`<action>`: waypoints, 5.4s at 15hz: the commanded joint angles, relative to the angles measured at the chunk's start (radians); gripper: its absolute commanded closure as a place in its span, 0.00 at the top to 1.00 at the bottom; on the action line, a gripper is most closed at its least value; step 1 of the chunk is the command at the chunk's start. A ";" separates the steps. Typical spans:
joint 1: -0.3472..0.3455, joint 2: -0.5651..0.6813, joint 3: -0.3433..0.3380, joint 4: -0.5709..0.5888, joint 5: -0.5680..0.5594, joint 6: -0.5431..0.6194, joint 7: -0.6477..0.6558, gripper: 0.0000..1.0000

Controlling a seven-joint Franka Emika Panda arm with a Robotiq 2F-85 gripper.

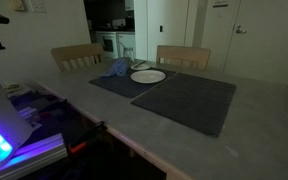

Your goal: Use the cloth to wipe the plate

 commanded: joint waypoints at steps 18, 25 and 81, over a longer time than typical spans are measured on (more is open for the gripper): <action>0.015 0.399 0.032 0.057 -0.190 0.365 0.021 1.00; 0.020 0.438 0.004 0.057 -0.218 0.370 0.080 1.00; 0.118 0.850 -0.149 0.236 -0.337 0.214 0.073 1.00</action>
